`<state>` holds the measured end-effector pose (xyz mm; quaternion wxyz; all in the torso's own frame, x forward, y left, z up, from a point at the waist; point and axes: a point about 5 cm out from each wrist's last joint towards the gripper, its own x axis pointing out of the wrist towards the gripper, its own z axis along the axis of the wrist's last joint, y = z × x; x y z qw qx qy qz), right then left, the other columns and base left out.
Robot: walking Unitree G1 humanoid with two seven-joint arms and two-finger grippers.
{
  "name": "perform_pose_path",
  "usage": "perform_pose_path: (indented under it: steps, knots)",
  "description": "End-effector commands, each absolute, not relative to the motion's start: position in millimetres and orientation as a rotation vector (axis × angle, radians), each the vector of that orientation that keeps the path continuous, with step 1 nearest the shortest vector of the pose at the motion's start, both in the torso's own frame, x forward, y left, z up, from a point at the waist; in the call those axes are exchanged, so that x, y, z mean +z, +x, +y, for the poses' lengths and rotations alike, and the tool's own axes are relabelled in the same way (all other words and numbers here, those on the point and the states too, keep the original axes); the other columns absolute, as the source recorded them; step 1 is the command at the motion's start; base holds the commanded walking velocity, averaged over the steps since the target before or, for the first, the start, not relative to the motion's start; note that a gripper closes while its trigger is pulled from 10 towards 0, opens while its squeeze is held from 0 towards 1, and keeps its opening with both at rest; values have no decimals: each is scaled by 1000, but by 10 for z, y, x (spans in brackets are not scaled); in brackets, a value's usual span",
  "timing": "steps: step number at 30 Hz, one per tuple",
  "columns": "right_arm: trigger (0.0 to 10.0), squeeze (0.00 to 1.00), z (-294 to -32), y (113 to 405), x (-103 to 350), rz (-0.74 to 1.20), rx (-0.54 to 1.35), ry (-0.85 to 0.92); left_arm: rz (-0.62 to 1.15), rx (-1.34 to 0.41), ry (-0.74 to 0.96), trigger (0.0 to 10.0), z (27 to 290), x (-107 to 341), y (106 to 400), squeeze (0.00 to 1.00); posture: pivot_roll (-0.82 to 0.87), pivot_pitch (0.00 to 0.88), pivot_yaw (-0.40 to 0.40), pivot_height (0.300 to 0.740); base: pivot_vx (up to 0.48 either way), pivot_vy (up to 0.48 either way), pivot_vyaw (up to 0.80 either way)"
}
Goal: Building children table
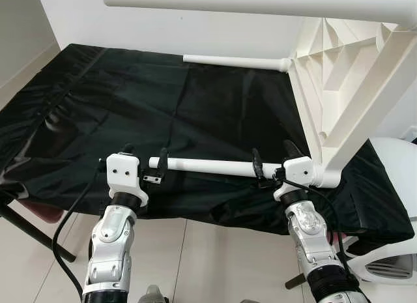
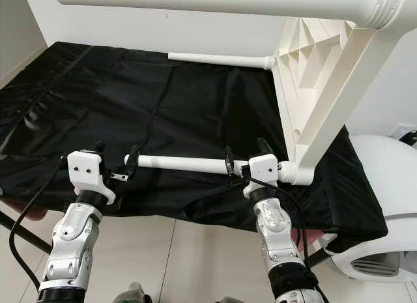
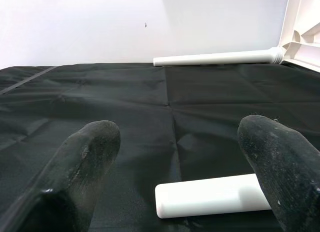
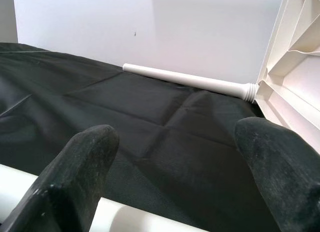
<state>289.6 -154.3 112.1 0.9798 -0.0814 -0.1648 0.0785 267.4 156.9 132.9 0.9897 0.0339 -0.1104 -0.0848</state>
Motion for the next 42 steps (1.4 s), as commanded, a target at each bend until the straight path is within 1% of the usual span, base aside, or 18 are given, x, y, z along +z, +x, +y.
perform_pose_path:
  steps: [1, 42]
  knots:
    - [10000, 0, -1556, 2902, 1150, -346, 168, -178, -232, -75, 70, 10000, 1607, 1344, 2668, 0, 25, 0, -83, 740, 0, 0, 0]
    - [10000, 0, -1592, 2933, 1183, -353, 180, -197, -234, -57, 72, 10000, 1596, 1339, 2671, 0, 26, 0, -92, 740, 0, 0, 0]
